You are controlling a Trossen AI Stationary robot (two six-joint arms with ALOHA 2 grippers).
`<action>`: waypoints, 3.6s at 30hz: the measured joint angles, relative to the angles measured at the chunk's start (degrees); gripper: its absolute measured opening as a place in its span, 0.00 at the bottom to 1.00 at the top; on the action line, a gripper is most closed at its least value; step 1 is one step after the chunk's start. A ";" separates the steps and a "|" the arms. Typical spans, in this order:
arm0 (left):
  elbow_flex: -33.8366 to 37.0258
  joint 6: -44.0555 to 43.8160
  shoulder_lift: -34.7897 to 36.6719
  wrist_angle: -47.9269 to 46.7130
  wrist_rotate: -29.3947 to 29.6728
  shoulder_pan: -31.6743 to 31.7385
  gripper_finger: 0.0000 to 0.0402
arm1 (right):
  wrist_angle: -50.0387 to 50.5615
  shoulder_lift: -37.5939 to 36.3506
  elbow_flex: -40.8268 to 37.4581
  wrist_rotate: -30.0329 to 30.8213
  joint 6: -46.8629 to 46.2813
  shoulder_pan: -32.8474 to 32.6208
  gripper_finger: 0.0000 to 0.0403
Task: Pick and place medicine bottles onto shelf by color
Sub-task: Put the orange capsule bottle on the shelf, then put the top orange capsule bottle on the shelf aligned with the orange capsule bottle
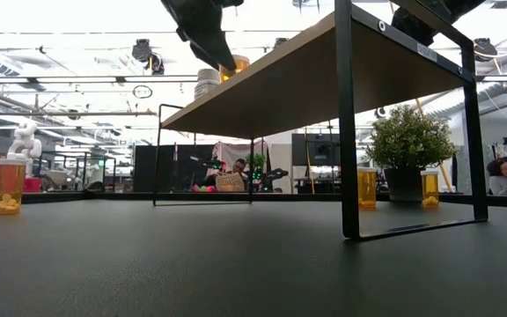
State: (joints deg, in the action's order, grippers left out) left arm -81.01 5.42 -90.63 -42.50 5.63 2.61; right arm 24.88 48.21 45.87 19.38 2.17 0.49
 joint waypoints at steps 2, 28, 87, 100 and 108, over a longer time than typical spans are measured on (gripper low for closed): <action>0.00 0.42 0.00 0.00 0.08 0.00 0.53 | 0.00 0.02 0.00 0.00 0.00 0.00 0.26; 0.09 2.20 2.82 6.07 3.22 -0.41 0.69 | -0.49 0.02 -0.71 0.02 -0.21 0.00 0.26; 11.56 -11.26 19.45 6.60 14.47 -12.13 0.53 | -17.26 14.51 -15.61 -27.12 14.77 29.16 0.66; 11.56 -10.21 19.45 6.58 14.48 -12.13 0.53 | -20.70 14.51 -17.86 -28.37 13.25 29.18 0.65; 11.56 -10.09 19.45 6.58 14.48 -12.13 0.53 | -24.49 19.33 -17.83 -28.19 13.62 29.20 0.65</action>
State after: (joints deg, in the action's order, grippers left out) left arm -69.45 -4.67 -71.18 -35.92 20.11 -9.52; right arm 0.40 67.54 28.03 -8.81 15.79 29.69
